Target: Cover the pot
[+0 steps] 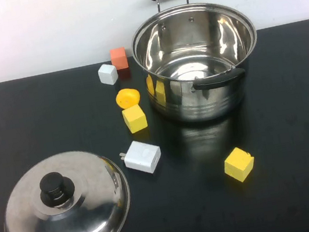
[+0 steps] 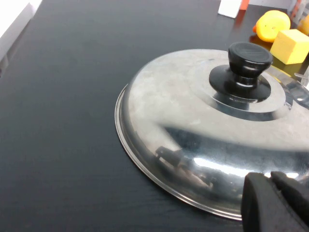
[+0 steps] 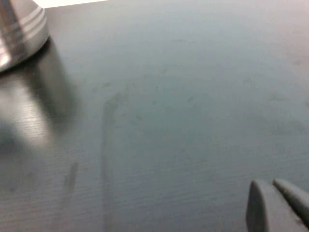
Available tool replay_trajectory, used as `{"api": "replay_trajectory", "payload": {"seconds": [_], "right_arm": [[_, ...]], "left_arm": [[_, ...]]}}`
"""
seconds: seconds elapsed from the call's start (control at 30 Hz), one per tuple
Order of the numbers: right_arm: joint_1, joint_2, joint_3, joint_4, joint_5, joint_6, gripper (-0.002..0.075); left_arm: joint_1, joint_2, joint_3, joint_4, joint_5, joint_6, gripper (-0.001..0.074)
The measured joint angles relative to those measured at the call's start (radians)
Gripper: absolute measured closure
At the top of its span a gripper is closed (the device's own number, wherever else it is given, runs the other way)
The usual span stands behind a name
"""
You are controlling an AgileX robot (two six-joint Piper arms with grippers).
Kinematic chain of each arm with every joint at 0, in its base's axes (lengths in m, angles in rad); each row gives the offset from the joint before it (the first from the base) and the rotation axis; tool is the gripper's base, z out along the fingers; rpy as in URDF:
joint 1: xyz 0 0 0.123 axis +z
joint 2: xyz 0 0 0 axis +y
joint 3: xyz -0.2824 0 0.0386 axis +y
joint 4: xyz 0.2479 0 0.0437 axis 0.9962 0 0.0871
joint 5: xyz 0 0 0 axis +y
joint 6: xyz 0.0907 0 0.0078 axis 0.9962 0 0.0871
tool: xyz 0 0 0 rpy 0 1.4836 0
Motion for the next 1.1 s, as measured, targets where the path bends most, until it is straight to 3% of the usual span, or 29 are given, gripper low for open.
{"api": "replay_trajectory", "payload": {"seconds": [0.8,1.1], "right_arm": [[0.0,0.0,0.0,0.0,0.0,0.0,0.0728],[0.0,0.0,0.0,-0.002,0.0,-0.087,0.0728]], "left_arm": [[0.0,0.0,0.0,0.0,0.0,0.0,0.0737],[0.0,0.0,0.0,0.0,0.0,0.0,0.0736]]}}
